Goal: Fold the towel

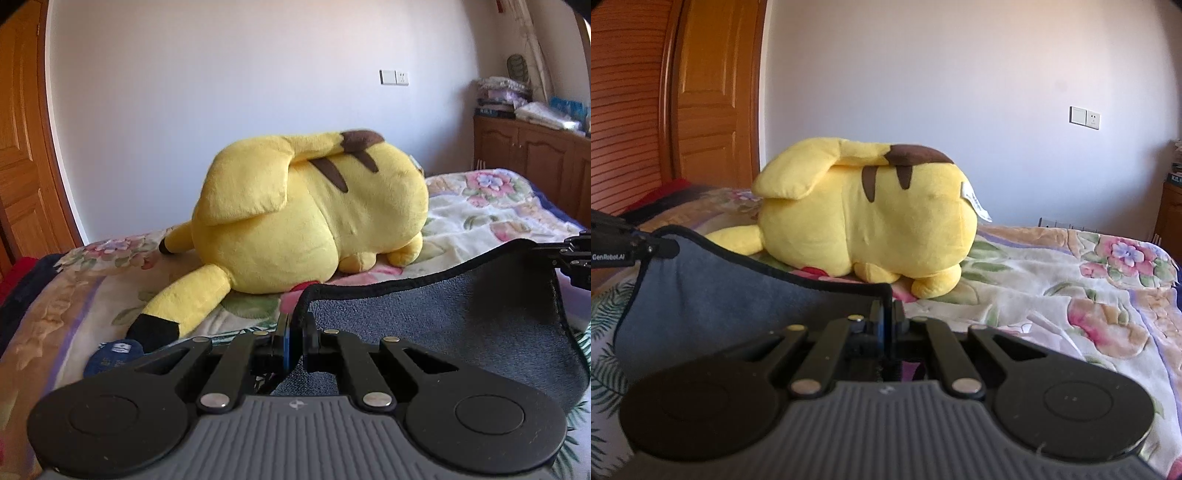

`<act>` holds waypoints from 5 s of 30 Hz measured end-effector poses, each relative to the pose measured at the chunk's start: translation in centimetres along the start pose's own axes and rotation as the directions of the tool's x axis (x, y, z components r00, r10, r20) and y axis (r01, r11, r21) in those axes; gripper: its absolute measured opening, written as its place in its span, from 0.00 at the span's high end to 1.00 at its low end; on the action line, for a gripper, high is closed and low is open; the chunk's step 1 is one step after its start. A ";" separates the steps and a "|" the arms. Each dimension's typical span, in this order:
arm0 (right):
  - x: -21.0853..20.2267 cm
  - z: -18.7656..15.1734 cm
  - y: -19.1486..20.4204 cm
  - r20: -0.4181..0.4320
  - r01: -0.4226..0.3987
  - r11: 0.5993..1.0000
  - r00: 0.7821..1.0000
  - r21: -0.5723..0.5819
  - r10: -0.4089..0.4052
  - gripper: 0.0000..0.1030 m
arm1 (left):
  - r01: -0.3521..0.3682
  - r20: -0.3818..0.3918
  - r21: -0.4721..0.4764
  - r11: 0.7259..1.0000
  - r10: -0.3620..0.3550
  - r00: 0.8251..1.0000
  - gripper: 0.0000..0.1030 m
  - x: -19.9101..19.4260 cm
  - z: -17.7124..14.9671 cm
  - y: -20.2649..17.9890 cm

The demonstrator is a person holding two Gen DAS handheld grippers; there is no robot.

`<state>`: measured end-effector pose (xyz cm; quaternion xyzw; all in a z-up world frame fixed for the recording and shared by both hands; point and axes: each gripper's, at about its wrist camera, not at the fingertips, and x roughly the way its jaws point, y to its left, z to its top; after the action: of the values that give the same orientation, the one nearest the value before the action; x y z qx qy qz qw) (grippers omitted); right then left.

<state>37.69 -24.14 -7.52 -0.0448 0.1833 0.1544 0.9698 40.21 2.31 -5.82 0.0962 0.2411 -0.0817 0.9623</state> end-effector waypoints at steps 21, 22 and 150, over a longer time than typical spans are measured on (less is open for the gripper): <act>3.8 -3.5 -1.3 -0.081 0.017 0.999 0.997 0.047 -0.013 0.28 | -0.003 -0.078 -0.048 0.999 -0.001 0.997 0.16 4.5 -4.0 -0.4; 3.6 -3.5 -1.2 -0.081 0.016 0.999 0.997 0.051 -0.012 0.27 | -0.003 -0.077 -0.045 0.999 0.000 0.997 0.12 4.3 -4.0 -0.5; -27.8 -9.2 11.7 -0.163 0.101 0.985 0.984 0.143 -0.077 0.00 | -0.090 -0.144 -0.050 0.995 0.082 0.986 0.00 -31.1 -15.5 -10.8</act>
<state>6.28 -22.23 -6.18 0.0086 0.2681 0.0927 0.9589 3.96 -1.22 -5.89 0.0850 0.3067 -0.0264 0.9476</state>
